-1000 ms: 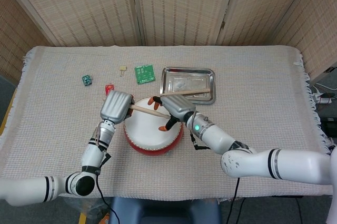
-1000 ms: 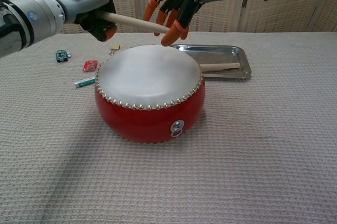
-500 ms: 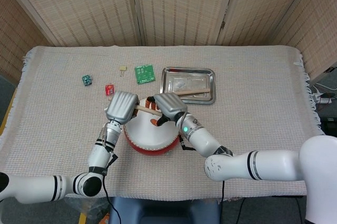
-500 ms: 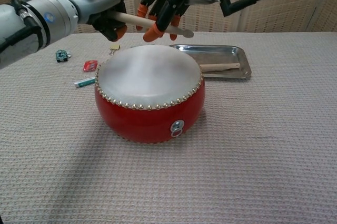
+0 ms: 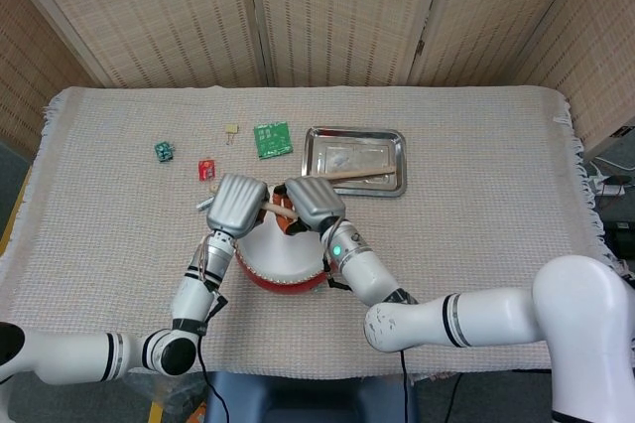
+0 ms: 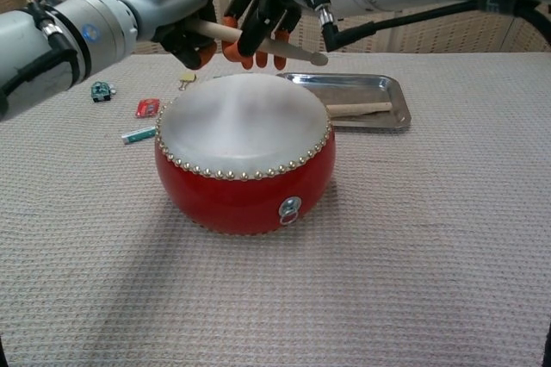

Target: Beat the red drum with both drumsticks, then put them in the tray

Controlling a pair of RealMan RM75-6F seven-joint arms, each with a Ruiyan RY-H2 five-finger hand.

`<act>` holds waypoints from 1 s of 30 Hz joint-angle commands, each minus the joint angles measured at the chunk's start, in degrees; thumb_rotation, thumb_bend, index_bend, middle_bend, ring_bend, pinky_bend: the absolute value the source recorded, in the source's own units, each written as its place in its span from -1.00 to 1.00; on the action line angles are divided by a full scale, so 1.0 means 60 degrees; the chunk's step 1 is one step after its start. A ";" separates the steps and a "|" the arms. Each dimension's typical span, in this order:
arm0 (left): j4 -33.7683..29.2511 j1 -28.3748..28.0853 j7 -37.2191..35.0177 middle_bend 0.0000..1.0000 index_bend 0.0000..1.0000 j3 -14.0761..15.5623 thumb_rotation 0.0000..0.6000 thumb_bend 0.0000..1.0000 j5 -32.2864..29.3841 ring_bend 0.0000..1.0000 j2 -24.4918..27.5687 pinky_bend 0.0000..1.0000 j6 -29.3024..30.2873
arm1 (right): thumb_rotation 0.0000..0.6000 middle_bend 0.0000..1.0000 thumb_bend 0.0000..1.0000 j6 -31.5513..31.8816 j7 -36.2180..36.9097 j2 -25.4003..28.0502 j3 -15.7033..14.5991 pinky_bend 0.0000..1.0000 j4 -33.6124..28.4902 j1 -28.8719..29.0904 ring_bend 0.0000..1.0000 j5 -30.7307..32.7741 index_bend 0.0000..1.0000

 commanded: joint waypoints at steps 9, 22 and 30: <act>0.0024 0.0000 -0.0104 0.89 0.57 0.0136 1.00 0.24 0.0292 0.82 -0.0012 1.00 0.0008 | 1.00 0.52 0.07 0.0040 -0.0126 -0.0240 0.0376 0.35 0.0186 -0.0370 0.34 -0.0133 0.56; 0.0224 0.0055 -0.0313 0.19 -0.12 0.0204 1.00 0.17 0.0516 0.22 0.0000 0.89 -0.0048 | 1.00 0.65 0.09 -0.0003 -0.0159 -0.0350 0.0666 0.44 0.0233 -0.0813 0.47 -0.0496 0.81; 0.0233 0.0125 -0.0448 -0.23 -0.49 0.0218 1.00 0.09 0.0635 -0.19 0.0071 0.35 -0.0055 | 1.00 0.71 0.09 -0.0138 0.0098 -0.0365 0.0828 0.47 0.0249 -0.1179 0.53 -0.0919 0.92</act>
